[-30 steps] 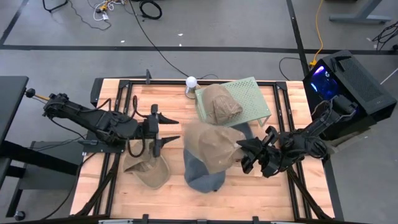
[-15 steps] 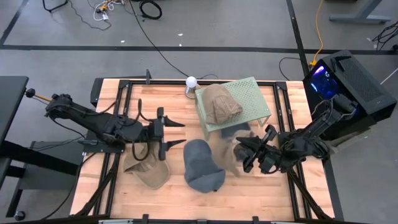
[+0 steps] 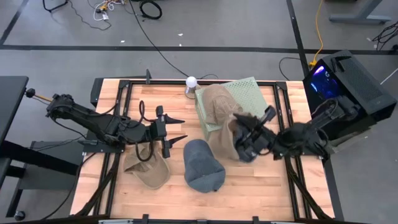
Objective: Stack caps on shelf
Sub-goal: Stack the top brown cap on the brown cap on the shelf
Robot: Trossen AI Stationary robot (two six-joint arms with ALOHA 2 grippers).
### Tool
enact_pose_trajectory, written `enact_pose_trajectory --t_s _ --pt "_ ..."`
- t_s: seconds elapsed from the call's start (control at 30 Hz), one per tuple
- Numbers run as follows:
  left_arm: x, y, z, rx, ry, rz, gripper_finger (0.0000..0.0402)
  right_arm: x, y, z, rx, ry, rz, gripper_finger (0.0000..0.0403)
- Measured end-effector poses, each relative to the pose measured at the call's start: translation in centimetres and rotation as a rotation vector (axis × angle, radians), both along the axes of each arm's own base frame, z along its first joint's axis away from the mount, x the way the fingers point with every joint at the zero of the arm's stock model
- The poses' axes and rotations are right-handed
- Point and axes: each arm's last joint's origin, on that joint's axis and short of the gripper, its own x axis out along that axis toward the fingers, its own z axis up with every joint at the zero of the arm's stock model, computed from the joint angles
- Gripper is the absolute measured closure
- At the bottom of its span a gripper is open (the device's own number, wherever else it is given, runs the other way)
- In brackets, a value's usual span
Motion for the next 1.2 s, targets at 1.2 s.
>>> enact_pose_trajectory --t_s 1.2 --pt "0.0 0.0 0.0 -0.001 0.001 0.001 0.0149 4.5 -19.2 -0.7 0.165 0.142 -0.200 0.0399"
